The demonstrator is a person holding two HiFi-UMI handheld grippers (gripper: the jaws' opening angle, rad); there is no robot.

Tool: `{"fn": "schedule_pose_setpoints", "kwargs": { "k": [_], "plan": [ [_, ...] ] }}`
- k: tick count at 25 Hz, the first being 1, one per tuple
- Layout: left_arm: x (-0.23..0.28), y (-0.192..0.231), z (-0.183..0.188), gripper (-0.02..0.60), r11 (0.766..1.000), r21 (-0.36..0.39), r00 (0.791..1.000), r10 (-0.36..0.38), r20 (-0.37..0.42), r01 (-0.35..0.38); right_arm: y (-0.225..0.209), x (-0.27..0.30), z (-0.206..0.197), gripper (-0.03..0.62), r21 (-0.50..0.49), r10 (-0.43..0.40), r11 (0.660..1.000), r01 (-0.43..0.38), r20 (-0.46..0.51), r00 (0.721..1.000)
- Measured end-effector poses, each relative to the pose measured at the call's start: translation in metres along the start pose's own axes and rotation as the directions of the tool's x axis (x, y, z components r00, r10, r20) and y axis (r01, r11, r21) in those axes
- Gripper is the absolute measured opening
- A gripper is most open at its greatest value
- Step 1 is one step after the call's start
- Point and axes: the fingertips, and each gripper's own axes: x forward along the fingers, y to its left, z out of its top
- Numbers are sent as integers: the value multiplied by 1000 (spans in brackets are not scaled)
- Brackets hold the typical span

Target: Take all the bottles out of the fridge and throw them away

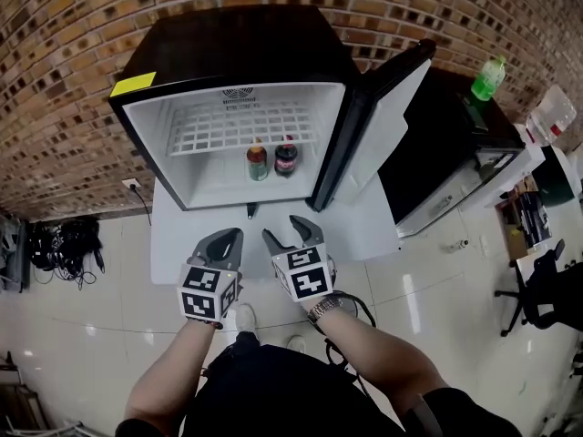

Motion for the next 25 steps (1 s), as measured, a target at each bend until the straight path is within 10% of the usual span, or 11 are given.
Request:
{"fn": "schedule_pose_setpoints", "kwargs": {
  "k": [25],
  "plan": [
    [64, 92, 33, 3, 971, 107, 976, -207, -62, 213, -43, 167, 50, 268, 115, -218, 966, 231, -111, 969]
  ]
}}
